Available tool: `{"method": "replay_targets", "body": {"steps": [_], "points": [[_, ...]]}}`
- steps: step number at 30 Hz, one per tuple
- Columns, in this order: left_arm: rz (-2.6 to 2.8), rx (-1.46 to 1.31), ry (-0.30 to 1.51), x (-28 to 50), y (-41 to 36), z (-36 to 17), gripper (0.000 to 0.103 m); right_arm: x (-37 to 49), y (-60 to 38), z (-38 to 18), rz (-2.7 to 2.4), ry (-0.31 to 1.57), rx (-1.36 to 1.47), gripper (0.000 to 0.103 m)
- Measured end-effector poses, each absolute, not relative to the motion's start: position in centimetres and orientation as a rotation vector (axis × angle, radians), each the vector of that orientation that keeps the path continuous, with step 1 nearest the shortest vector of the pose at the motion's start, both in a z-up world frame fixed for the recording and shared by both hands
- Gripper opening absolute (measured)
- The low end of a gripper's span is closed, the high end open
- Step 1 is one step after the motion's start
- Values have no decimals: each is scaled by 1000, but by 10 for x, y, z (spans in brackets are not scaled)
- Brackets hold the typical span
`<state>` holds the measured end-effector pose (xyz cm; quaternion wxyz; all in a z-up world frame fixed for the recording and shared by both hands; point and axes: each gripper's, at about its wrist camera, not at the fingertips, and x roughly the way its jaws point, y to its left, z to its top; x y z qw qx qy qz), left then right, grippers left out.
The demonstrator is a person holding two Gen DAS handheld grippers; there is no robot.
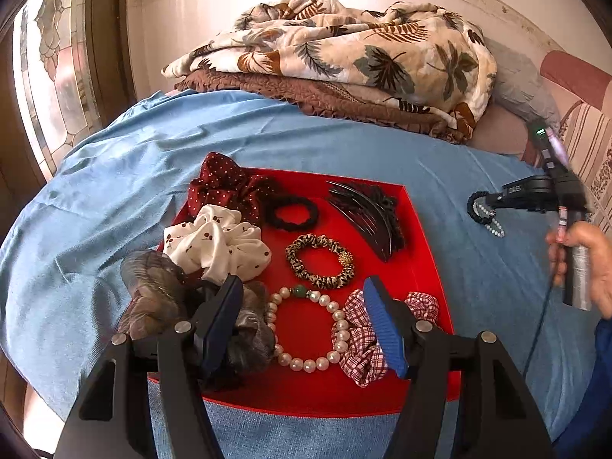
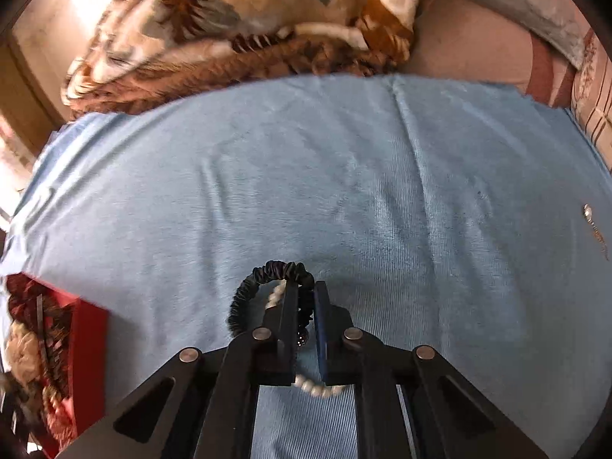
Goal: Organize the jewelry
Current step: 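Move right tool to the black hair tie and cream bead bracelet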
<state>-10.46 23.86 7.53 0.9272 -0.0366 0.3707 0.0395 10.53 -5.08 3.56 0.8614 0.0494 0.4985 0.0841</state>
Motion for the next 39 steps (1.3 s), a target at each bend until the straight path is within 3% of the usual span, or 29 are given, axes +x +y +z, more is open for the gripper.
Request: {"method": "replay_targets", "body": {"steps": [8,11,12,24,26,28,29,39], "points": [[66,-57,756,-110,229,76,65,1,-53,52,457,1121,175,9],[60,-58,751,-113,225,76,65,-10,-61,46,388,1116,124,26],[58,-55,746,-115,223,76,65,-8,-68,46,344,1099,124,33],[37,1,740,-117,208,71,65,91,-59,25,114,1082,51,34],[30,-4,742,-115,207,71,65,95,-59,19,89,1085,40,30],[24,-8,740,-114,207,72,65,94,-63,19,59,1082,38,11],[22,-11,738,-115,207,72,65,91,-69,20,50,1089,48,7],[-96,-35,725,-133,178,99,66,-21,-154,27,24,1142,135,7]]}}
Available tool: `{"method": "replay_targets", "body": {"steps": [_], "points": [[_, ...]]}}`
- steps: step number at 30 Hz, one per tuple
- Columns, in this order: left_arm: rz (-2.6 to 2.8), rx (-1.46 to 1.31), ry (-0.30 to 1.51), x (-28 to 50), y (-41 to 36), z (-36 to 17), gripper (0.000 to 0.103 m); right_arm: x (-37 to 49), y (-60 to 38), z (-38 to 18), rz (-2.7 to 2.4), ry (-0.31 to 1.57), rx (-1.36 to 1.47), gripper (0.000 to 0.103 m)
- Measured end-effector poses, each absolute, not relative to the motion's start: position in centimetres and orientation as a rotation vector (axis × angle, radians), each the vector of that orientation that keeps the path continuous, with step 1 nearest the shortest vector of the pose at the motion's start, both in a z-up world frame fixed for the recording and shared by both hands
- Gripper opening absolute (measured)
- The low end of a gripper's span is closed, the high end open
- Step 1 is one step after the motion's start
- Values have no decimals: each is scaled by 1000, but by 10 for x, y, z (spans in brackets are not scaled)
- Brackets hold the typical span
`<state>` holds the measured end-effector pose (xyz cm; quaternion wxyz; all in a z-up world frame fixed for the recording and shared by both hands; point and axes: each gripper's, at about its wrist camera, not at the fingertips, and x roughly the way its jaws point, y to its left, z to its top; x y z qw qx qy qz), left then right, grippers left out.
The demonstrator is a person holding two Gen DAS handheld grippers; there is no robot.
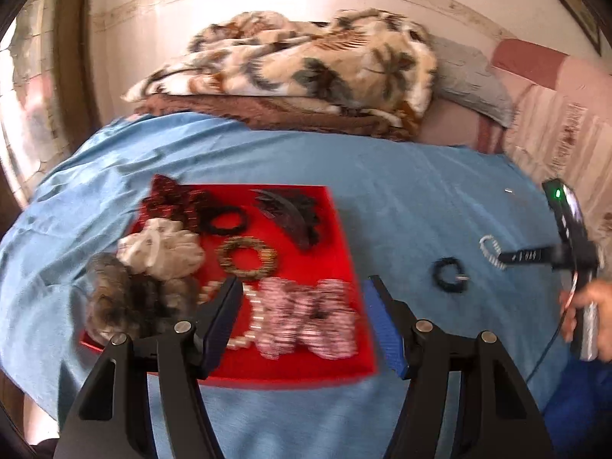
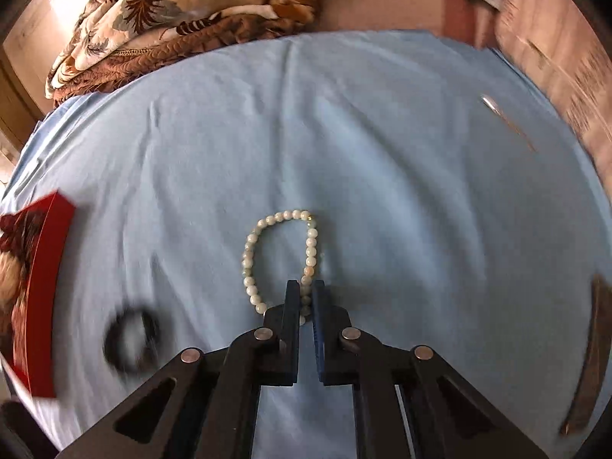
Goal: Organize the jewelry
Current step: 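Move right tool to the black hair tie and cream bead bracelet, then grasp black hair tie with left tool while right tool grasps cream bead bracelet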
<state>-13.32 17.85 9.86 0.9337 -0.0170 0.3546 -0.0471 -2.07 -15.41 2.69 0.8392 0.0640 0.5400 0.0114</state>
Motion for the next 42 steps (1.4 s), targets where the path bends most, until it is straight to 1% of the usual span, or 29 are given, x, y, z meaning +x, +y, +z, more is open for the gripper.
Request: {"method": "replay_targets", "body": {"steps": [5,6,7,8,9,12,13,15,17,24,26,28,30,32,35,36,37,38,39,41,42], "points": [[-193,-11,797,-119,129,105,66,-38,-175,29,21,1115,217,8],[-216,-9,817,-113,118,104,66,-38,-175,30,27,1112,227,14],[-232,-3,830,-107,107,103,66,-38,-175,30,37,1108,234,24],[-237,15,842,-100,95,101,66,-38,-174,30,50,1107,239,27],[-237,30,849,-95,86,98,66,-37,-172,30,61,1108,241,30],[-248,51,906,-70,65,82,65,-39,-169,29,78,1114,229,30],[-250,44,945,-58,58,73,63,-40,-167,29,79,1114,225,30],[-259,32,994,-41,51,60,42,-41,-167,29,79,1113,222,30],[-266,44,1026,-28,44,50,35,-41,-167,29,76,1112,224,30],[-286,113,1087,-7,23,20,34,-38,-168,27,65,1111,225,30],[-273,143,1063,-6,17,18,34,-37,-168,26,60,1112,227,30],[-266,156,1058,-6,13,17,36,-36,-168,25,55,1113,229,30],[-273,161,1056,-5,11,17,41,-35,-166,24,45,1105,228,30],[-274,166,1045,-5,10,14,43,-35,-164,22,30,1094,220,30],[-243,178,1040,-7,6,14,43,-34,-159,22,18,1092,173,30],[-234,181,1045,-7,5,14,37,-34,-157,22,17,1090,160,30],[-237,177,1049,-8,2,15,31,-34,-156,22,16,1089,147,27],[-242,180,1050,-9,-1,16,13,-33,-155,22,11,1086,131,25],[-244,189,1051,-11,-3,16,7,-33,-155,22,7,1082,120,21],[-258,204,1047,-17,-8,19,7,-34,-156,23,7,1078,120,13],[-263,204,1045,-20,-10,21,7,-35,-157,24,11,1076,132,7]]}}
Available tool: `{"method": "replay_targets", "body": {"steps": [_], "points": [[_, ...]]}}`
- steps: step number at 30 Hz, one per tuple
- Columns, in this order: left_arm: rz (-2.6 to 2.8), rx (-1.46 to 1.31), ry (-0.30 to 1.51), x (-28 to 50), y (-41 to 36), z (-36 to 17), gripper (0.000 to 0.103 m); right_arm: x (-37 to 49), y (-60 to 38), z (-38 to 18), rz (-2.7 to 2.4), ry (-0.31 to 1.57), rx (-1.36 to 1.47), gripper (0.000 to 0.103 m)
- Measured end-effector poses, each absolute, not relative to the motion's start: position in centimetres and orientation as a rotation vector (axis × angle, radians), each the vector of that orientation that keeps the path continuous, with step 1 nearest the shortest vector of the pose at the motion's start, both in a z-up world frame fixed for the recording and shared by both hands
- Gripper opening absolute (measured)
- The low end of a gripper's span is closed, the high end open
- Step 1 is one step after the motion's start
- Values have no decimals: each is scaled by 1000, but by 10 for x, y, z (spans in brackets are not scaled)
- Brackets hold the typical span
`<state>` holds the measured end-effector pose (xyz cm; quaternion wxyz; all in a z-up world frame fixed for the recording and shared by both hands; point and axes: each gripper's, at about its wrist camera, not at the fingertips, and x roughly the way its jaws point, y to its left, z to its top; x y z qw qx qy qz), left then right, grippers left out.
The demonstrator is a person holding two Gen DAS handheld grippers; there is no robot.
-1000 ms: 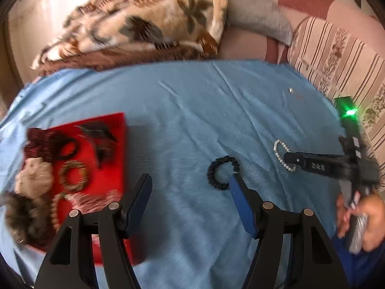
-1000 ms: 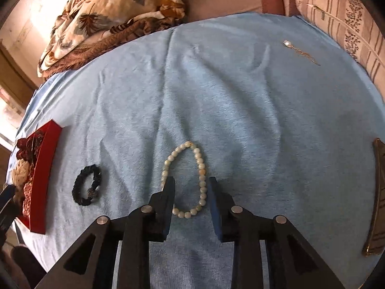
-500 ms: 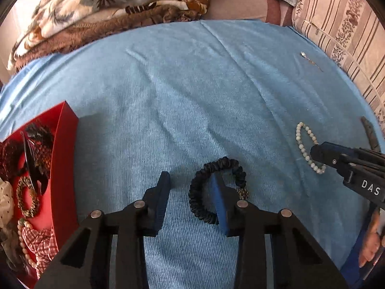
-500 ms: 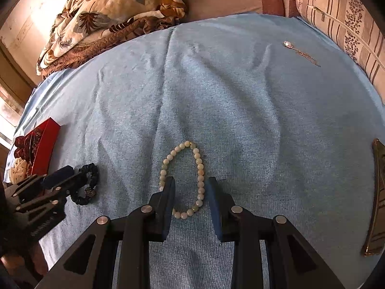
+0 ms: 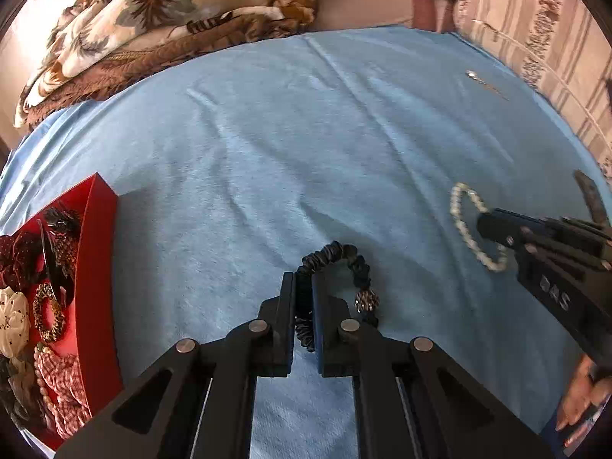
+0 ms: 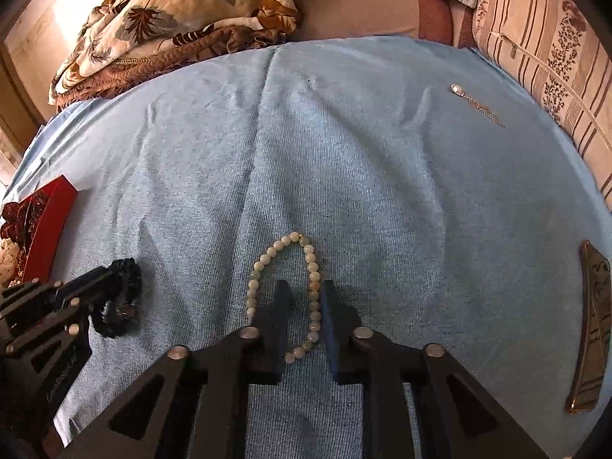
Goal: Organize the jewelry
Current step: 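Grasp black hair tie with left tool while right tool grasps cream bead bracelet, then carry black hair tie into red box with left tool while right carries cream bracelet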
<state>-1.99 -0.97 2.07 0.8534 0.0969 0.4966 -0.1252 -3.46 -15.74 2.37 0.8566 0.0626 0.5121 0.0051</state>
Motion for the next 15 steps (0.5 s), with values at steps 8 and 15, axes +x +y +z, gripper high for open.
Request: {"method": "replay_targets", "body": {"steps": [8,15], "points": [[-301,142,969,-50,3,67,7,-41,-184,38,98,1017,371,7],[-309,59,898,-77,33,114,7,-54,-198,59,194,900,516,7]]}}
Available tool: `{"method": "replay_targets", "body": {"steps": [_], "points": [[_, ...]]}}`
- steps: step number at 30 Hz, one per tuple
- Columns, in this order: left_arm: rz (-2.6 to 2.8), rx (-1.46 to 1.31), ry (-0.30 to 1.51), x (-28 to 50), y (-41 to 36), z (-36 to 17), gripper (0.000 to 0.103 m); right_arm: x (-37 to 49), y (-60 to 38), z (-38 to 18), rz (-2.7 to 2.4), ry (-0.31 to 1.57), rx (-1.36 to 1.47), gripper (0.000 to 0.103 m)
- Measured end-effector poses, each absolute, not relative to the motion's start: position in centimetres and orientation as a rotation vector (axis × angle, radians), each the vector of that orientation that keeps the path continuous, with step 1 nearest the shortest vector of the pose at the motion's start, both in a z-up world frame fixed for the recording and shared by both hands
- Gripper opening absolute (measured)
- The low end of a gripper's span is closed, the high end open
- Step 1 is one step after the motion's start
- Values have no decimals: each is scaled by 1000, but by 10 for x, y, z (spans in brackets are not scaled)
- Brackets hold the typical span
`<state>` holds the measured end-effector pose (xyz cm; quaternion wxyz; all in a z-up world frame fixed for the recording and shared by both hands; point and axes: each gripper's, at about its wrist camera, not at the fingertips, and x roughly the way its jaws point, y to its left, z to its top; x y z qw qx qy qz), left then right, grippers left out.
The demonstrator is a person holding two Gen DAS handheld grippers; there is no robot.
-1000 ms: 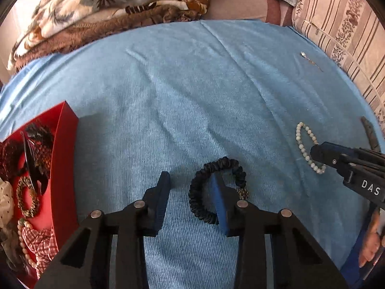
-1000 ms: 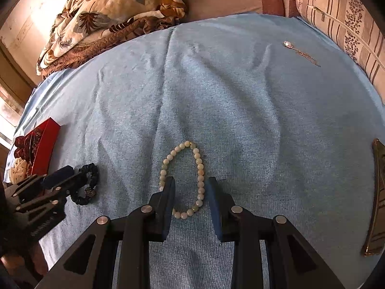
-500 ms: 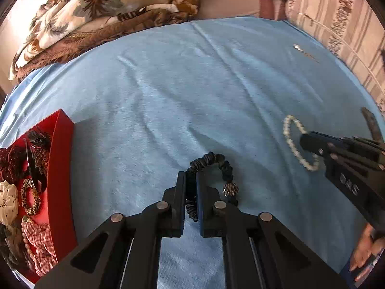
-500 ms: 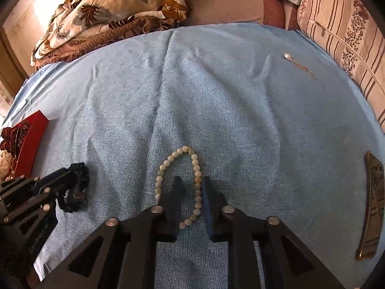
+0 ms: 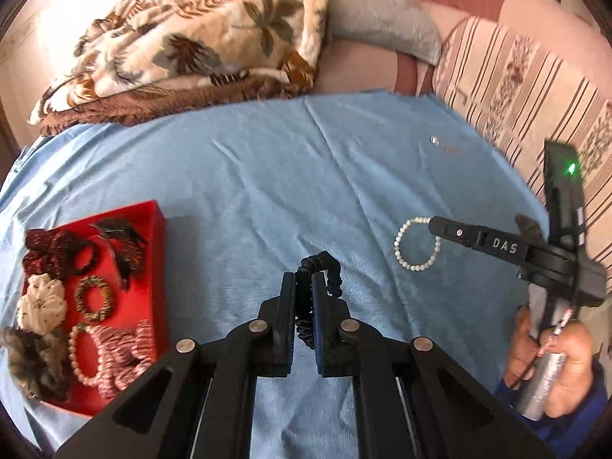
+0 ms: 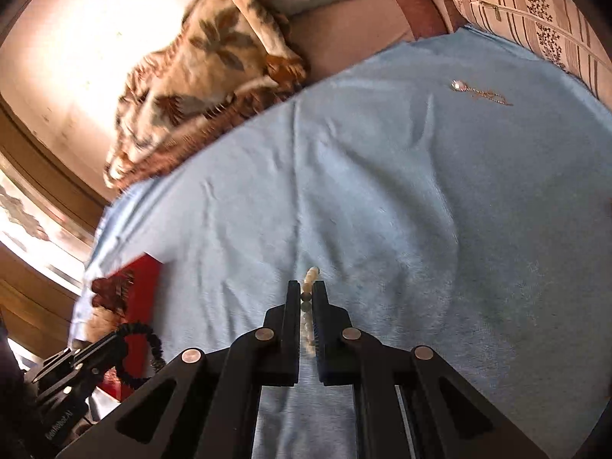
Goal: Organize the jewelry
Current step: 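Carry black hair tie into red box with left tool while right carries cream bracelet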
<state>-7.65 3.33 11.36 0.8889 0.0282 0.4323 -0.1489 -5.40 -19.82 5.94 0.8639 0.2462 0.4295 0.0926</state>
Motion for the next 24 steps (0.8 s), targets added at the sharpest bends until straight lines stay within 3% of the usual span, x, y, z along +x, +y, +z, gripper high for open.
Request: {"method": "replay_targets", "body": {"steps": [9,24], "points": [[-234,35,837,-101,77,139,7,-65,-199,69,235,854,569,7],[-22,-98,829,-111,193,137,8,-74,-180,63,278,883,545,7]]}}
